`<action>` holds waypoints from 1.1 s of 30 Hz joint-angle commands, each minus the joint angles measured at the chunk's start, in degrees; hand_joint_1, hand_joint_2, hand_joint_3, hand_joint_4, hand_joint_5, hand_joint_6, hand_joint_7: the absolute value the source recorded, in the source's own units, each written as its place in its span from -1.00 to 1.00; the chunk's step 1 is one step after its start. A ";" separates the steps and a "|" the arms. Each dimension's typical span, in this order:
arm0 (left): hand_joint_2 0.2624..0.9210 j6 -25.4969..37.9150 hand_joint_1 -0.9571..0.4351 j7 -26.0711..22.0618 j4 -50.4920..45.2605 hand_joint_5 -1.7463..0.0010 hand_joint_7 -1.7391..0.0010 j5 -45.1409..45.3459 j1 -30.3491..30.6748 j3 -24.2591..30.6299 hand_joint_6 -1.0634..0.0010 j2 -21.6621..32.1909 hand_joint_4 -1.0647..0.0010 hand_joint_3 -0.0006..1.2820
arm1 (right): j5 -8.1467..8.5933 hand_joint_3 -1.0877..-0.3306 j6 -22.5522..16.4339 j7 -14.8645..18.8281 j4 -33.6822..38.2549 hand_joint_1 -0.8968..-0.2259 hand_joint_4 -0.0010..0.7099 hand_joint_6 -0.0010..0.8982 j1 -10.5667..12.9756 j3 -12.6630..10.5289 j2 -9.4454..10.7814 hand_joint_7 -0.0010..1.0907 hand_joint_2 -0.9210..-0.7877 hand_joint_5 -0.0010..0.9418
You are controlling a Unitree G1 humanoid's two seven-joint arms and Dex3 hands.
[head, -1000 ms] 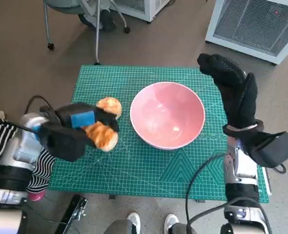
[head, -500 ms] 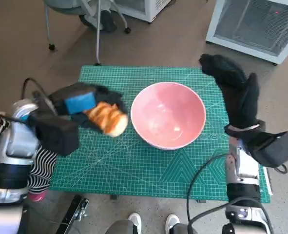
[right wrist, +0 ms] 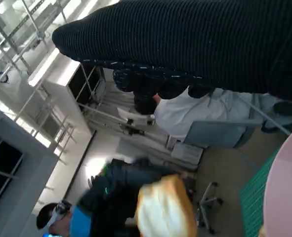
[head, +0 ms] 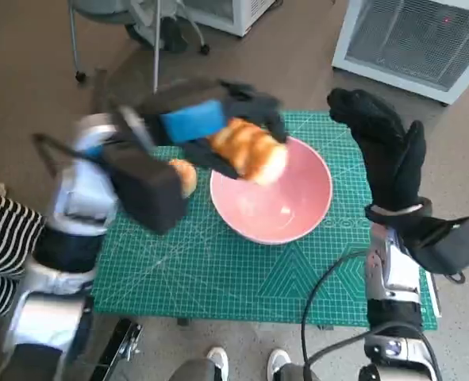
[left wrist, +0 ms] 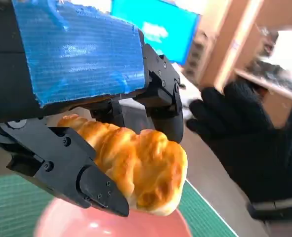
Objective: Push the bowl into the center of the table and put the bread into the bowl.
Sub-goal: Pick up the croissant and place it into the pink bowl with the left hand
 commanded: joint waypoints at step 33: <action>0.64 -5.73 0.09 0.46 33.92 0.92 0.68 7.97 -11.83 -8.06 0.49 -10.56 0.53 -0.94 | -1.09 0.17 3.55 -3.66 -5.60 -0.47 -0.45 -0.78 4.39 -0.89 -0.60 -0.23 -1.00 -0.98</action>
